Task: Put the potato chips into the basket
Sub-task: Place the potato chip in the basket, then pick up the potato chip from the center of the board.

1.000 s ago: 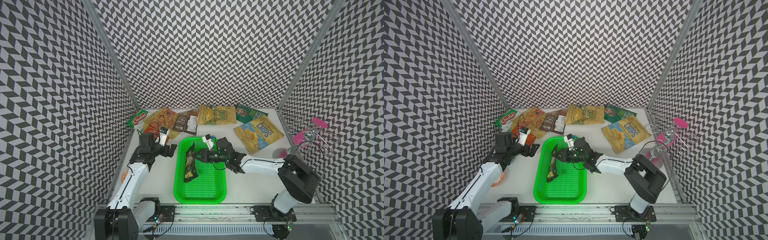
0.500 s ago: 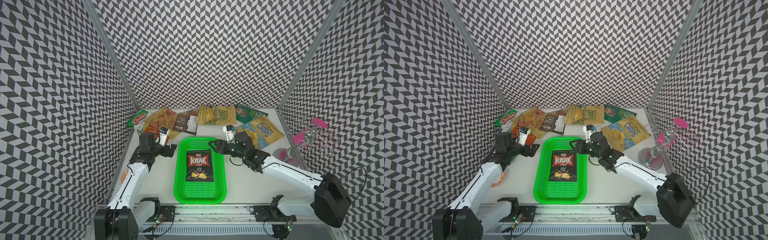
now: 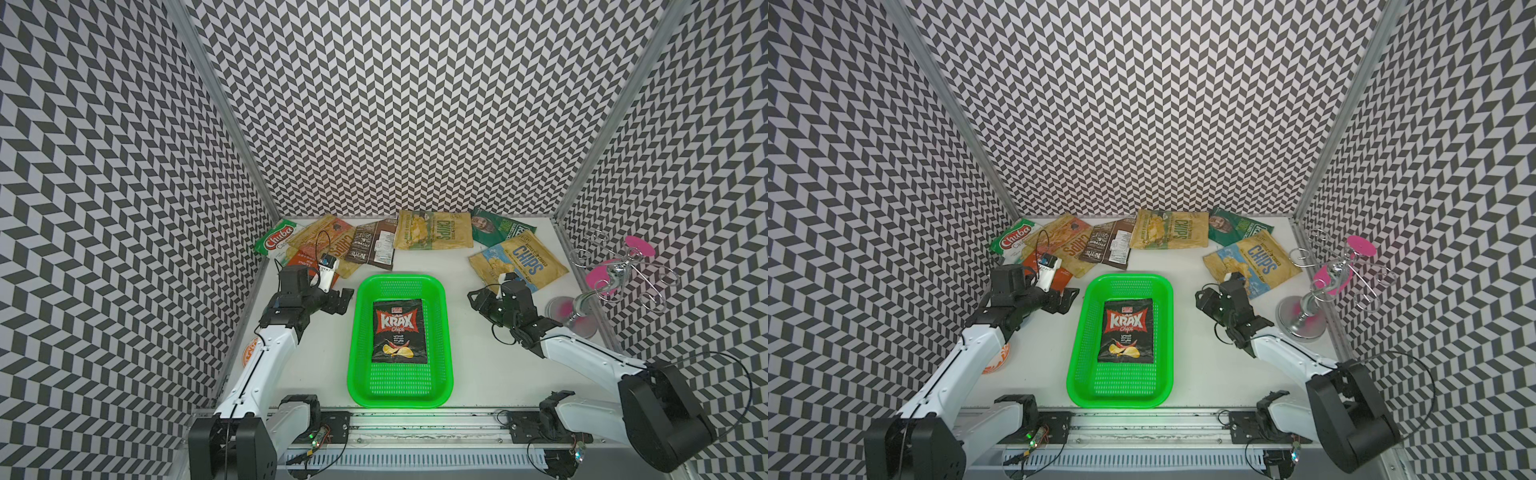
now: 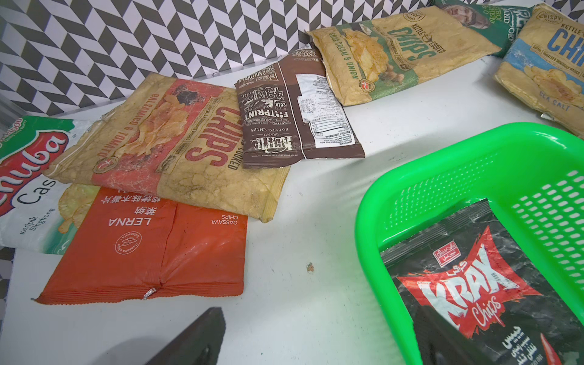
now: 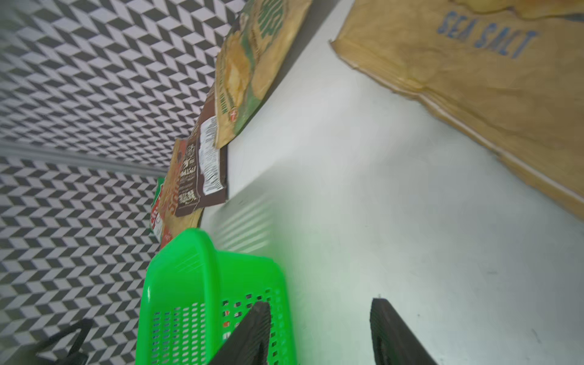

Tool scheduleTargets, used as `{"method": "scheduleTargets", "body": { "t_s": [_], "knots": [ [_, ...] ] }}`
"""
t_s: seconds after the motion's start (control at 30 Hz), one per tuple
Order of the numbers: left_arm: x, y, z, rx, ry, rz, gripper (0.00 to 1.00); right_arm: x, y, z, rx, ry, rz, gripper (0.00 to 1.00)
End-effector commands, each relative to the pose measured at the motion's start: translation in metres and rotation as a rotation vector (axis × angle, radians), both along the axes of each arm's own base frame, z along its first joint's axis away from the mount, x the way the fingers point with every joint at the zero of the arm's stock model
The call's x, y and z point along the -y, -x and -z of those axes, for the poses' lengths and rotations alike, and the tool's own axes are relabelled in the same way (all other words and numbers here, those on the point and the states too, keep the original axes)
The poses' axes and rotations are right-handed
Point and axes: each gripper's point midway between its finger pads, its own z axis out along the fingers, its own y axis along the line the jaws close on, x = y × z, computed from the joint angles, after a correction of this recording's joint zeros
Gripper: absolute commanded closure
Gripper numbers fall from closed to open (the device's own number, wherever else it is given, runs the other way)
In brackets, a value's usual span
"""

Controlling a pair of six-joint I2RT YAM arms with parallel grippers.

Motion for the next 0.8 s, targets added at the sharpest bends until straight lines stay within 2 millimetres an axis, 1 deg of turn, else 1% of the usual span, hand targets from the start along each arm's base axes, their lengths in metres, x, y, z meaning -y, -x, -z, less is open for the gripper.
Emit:
{"method": "scheduleTargets", "body": {
  "t_s": [0.0,0.2,0.33,0.43,0.53,0.77],
  "knots": [
    [0.000,0.002,-0.002,0.015,0.010,0.007,0.02,0.025,-0.012,-0.008,0.059,-0.070,0.164,0.46],
    [0.001,0.003,-0.003,0.016,0.013,0.014,0.03,0.057,-0.014,0.009,0.049,-0.141,0.288,0.46],
    [0.002,0.003,-0.003,0.018,0.014,0.017,0.03,0.079,-0.015,0.017,0.035,-0.139,0.369,0.46],
    [0.002,0.003,-0.003,0.017,0.015,0.018,0.03,0.090,-0.016,0.024,0.030,-0.152,0.411,0.46],
    [0.003,0.003,-0.003,0.018,0.015,0.022,0.03,0.093,-0.018,0.031,0.011,-0.166,0.411,0.46],
    [0.003,0.003,-0.004,0.019,0.016,0.022,0.03,0.088,-0.021,0.049,-0.039,-0.171,0.396,0.46]
  ]
}}
